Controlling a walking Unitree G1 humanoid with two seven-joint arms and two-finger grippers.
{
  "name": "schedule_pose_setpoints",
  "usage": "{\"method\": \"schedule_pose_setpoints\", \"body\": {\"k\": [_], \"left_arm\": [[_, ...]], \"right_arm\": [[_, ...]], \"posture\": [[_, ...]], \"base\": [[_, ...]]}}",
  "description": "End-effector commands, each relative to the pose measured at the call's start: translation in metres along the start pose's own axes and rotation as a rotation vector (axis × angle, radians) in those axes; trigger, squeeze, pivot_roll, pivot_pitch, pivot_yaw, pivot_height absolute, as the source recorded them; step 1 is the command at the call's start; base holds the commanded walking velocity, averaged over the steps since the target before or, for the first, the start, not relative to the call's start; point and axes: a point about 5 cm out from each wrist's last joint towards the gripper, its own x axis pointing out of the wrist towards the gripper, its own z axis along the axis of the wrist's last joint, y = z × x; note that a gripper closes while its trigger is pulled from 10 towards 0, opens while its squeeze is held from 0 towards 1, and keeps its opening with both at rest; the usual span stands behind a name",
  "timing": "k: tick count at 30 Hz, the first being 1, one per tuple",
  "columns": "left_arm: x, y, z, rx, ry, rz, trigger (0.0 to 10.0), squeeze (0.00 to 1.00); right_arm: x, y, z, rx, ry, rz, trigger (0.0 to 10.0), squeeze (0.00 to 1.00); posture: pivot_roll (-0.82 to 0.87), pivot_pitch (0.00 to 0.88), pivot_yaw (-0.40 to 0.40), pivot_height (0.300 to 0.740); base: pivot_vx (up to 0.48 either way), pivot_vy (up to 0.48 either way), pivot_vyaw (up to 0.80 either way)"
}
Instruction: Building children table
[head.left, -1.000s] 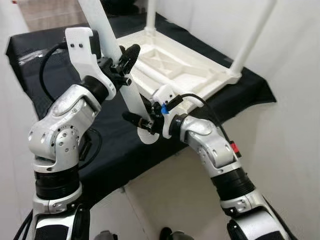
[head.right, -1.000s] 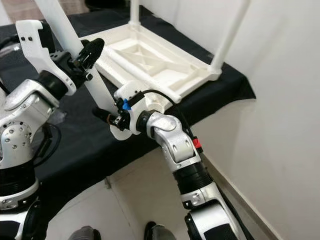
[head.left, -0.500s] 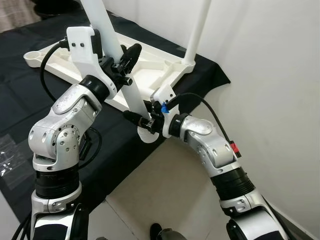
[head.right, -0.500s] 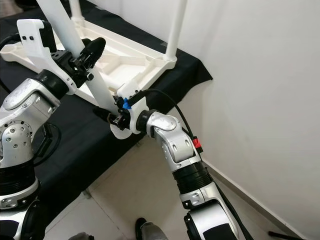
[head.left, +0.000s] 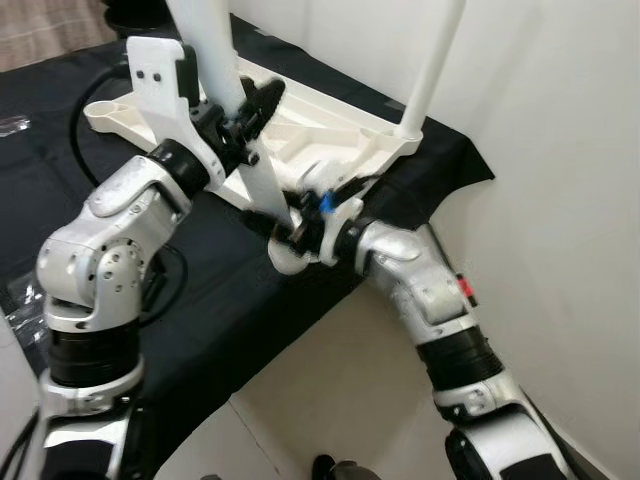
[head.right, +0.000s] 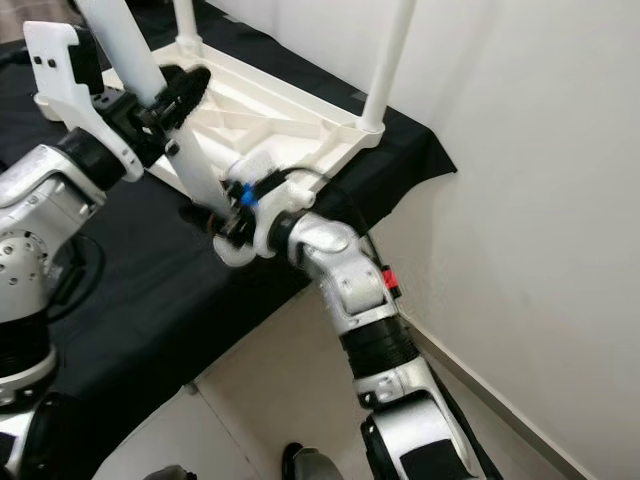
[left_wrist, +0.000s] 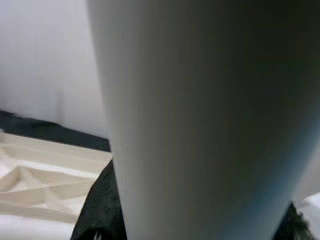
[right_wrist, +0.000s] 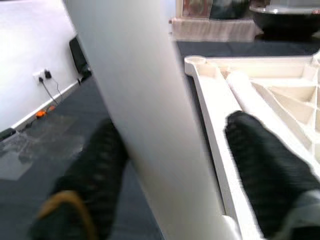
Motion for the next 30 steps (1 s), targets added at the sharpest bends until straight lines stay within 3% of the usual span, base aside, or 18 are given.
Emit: {"method": "schedule_pose_setpoints", "body": {"k": [1, 3, 4, 10, 12, 16, 20, 30], "left_arm": [[-0.003, 0.008, -0.01, 0.006, 0.066, 0.012, 10.0, 0.0], [-0.002, 0.01, -0.009, 0.016, 0.069, 0.009, 10.0, 0.0], [-0.001, 0.011, -0.009, 0.022, 0.077, -0.017, 10.0, 0.0], [0.003, 0.019, -0.01, 0.03, 0.103, -0.096, 10.0, 0.0], [0.013, 0.023, -0.005, -0.003, 0.109, -0.194, 10.0, 0.0], [0.015, 0.023, -0.004, -0.018, 0.106, -0.239, 10.0, 0.0], [0.026, 0.02, -0.003, -0.093, 0.105, -0.362, 10.0, 0.0], [0.046, 0.007, 0.018, -0.22, 0.048, -0.589, 10.0, 0.0]], "right_arm": [[-0.011, -0.019, 0.009, 0.002, -0.051, -0.101, 10.0, 1.0], [-0.012, -0.021, 0.01, -0.006, -0.048, -0.111, 10.0, 1.0], [-0.012, -0.025, 0.011, -0.005, -0.041, -0.113, 10.0, 0.0], [-0.012, -0.029, 0.012, 0.043, 0.01, -0.015, 10.0, 0.0], [-0.016, -0.024, 0.009, 0.048, 0.083, 0.162, 10.0, 0.0], [-0.018, -0.021, 0.009, 0.069, 0.098, 0.228, 10.0, 0.0], [-0.02, -0.009, 0.014, 0.108, 0.095, 0.418, 10.0, 0.0], [-0.009, 0.005, 0.012, 0.142, 0.131, 0.528, 10.0, 0.0]], "posture": [[0.05, 0.103, -0.075, 0.74], [0.05, 0.106, -0.077, 0.74], [0.05, 0.106, -0.077, 0.74], [0.05, 0.113, -0.079, 0.74], [0.06, 0.118, -0.079, 0.74], [0.06, 0.118, -0.079, 0.74], [0.05, 0.128, -0.076, 0.74], [0.05, 0.141, -0.075, 0.74]], "base": [[0.0, 0.0, 0.0], [0.0, 0.0, 0.0], [0.0, 0.0, 0.0], [0.0, 0.0, 0.0], [0.0, 0.0, 0.0], [0.0, 0.0, 0.0], [0.0, 0.0, 0.0], [0.0, 0.0, 0.0]]}}
